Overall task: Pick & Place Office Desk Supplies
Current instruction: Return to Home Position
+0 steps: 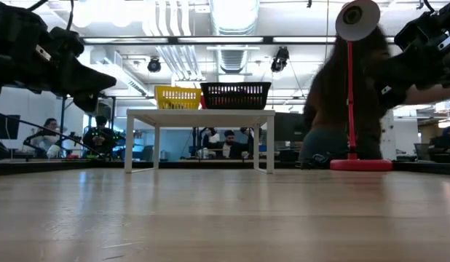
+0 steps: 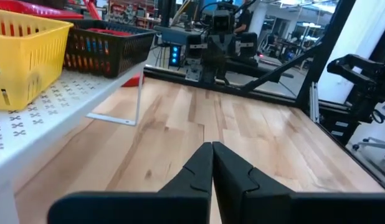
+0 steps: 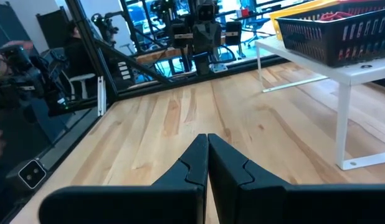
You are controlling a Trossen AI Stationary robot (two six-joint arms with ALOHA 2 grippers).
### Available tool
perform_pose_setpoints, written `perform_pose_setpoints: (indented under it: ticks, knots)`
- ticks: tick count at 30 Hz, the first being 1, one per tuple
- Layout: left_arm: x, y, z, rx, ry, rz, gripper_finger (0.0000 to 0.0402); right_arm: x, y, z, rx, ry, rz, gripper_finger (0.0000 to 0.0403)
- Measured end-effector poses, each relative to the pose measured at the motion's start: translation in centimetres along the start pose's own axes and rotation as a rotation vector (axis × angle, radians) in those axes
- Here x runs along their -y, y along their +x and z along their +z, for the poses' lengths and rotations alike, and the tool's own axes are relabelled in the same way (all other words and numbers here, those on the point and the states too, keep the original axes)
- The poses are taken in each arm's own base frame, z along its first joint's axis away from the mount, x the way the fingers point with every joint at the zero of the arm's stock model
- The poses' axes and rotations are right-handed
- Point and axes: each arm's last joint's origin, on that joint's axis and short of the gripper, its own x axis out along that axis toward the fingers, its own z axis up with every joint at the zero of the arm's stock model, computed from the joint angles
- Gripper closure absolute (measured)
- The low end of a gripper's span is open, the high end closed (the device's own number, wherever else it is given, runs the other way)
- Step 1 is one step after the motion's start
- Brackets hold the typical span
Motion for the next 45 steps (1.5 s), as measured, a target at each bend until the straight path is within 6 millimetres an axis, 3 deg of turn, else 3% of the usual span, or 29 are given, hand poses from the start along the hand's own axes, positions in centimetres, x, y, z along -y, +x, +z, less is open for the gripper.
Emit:
perform_pose_setpoints:
  ticks: [6, 11, 15, 34, 45]
  knots:
    - [0.3, -0.1, 0.2, 0.026, 0.010, -0.014, 0.0387, 0.0, 0.0, 0.0, 0.000, 0.000, 0.000, 0.0394]
    - [0.6, -1.0, 1.0, 0.156, 0.138, 0.102, 0.0397, 0.0, 0.0, 0.0, -0.001, 0.000, -0.003, 0.0394]
    - [0.5, -0.9, 0.8, 0.142, 0.120, 0.192, 0.0399, 0.0, 0.1, -0.1, -0.006, 0.000, -0.008, 0.0394]
    - [1.2, -0.8, 0.6, 0.131, 0.121, 0.100, 0.0401, 0.1, 0.2, -0.2, -0.024, 0.001, -0.010, 0.0394]
    - [1.2, -0.7, 0.5, 0.120, 0.120, 0.100, 0.0377, 0.1, 0.2, -0.2, -0.025, 0.001, -0.010, 0.0394]
